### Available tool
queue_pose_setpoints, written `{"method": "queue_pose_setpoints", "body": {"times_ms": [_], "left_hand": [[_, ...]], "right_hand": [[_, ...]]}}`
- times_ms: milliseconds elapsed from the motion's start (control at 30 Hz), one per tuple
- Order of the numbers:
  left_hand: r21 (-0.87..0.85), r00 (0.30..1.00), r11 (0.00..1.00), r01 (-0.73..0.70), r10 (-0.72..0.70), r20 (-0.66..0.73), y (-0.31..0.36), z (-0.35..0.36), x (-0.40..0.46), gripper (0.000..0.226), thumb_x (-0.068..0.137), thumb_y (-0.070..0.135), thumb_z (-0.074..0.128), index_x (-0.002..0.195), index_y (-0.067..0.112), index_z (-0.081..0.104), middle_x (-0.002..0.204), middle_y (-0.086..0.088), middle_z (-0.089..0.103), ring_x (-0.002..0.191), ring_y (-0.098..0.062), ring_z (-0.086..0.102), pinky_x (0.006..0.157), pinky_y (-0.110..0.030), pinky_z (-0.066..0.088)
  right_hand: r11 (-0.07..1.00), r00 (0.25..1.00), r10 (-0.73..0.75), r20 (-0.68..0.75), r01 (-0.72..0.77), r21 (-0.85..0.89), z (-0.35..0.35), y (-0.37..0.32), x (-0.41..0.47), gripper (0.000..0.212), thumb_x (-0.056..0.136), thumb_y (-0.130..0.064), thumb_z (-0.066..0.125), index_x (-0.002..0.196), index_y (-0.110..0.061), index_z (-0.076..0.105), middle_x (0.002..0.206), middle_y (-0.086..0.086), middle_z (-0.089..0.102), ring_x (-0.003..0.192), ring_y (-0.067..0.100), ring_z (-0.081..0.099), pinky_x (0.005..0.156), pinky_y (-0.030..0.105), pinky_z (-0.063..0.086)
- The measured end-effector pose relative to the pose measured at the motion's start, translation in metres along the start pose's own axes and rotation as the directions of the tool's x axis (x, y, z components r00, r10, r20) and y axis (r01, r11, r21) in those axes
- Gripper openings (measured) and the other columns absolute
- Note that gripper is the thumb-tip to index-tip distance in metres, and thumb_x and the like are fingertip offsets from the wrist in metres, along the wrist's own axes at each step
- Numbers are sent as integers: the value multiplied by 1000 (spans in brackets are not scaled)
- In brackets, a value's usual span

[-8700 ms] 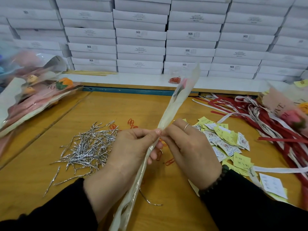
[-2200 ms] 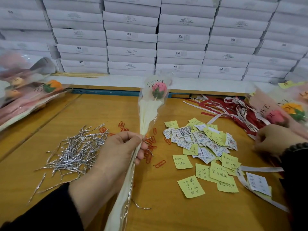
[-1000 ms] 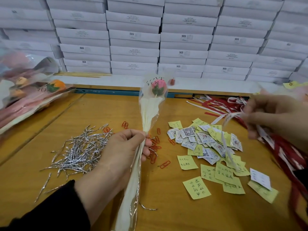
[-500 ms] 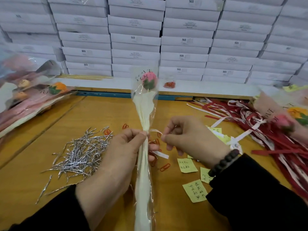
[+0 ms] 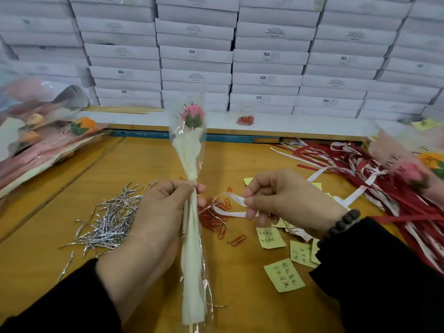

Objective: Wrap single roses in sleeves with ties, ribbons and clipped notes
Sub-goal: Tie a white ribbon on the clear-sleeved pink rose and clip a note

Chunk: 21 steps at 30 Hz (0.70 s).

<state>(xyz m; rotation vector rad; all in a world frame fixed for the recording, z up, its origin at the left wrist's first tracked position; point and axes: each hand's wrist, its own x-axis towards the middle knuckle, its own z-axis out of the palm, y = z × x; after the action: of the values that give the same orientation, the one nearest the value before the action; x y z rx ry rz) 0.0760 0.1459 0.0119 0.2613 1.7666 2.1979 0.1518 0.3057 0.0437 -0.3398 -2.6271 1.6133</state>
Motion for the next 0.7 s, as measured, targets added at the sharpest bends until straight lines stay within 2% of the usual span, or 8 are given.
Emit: {"method": "queue_pose_setpoints", "body": {"times_ms": [133, 233, 300, 400, 467, 567, 700], "left_hand": [[5, 994, 1000, 29, -29, 103, -6, 7, -7, 14, 90, 8, 53, 84, 1, 63, 59, -8, 67, 43, -12, 52, 39, -15, 43], [20, 983, 1000, 18, -21, 182, -9, 10, -9, 12, 88, 10, 56, 80, 3, 61, 69, -18, 70, 55, -19, 60, 48, -19, 52], [9, 979, 1000, 17, -18, 203, -9, 9, -8, 12, 87, 9, 56, 80, 2, 62, 69, -17, 69, 55, -16, 63, 54, -20, 54], [5, 980, 1000, 25, -25, 197, -9, 8, -7, 14, 87, 11, 57, 75, 7, 63, 67, -11, 69, 58, -13, 63, 52, -19, 52], [-3, 978, 999, 47, -46, 205, -9, 8, -7, 13, 86, 12, 57, 76, 7, 64, 68, -13, 68, 60, -15, 63, 54, -20, 51], [-23, 978, 998, 60, -54, 203, -9, 9, -9, 13, 86, 13, 56, 81, 3, 62, 69, -18, 63, 62, -22, 59, 60, -29, 47], [-60, 998, 998, 0, 4, 68, -4, 6, -4, 15, 90, 10, 53, 84, -1, 61, 59, -12, 59, 46, -14, 54, 44, -21, 45]], "right_hand": [[999, 999, -31, -44, 33, 33, 6, 1, 1, 15, 87, -5, 60, 75, -13, 61, 57, -1, 65, 40, 5, 51, 40, 15, 37], [996, 997, -83, -8, 83, 17, 14, 0, 3, 16, 86, -5, 62, 74, -15, 62, 55, -4, 62, 40, 4, 50, 40, 13, 36], [994, 995, -104, 5, 104, 18, 17, 0, 3, 12, 86, -5, 62, 77, -14, 63, 57, -2, 62, 41, 4, 50, 40, 11, 36], [994, 994, -107, 15, 106, 37, 17, 0, 3, 5, 85, -6, 64, 83, -10, 61, 57, -2, 63, 41, 5, 51, 40, 11, 36], [993, 994, -104, 27, 103, 58, 20, 0, 2, 8, 84, -4, 64, 85, -7, 57, 58, 1, 63, 42, 6, 52, 40, 12, 38], [989, 994, -111, 20, 109, 96, 25, 1, 3, 13, 84, -2, 64, 84, -7, 52, 58, 2, 62, 42, 8, 53, 41, 13, 40], [993, 995, -101, 20, 99, 63, 22, 3, 4, 7, 87, -5, 61, 86, -9, 55, 55, -1, 62, 42, 6, 53, 41, 14, 41]]}}
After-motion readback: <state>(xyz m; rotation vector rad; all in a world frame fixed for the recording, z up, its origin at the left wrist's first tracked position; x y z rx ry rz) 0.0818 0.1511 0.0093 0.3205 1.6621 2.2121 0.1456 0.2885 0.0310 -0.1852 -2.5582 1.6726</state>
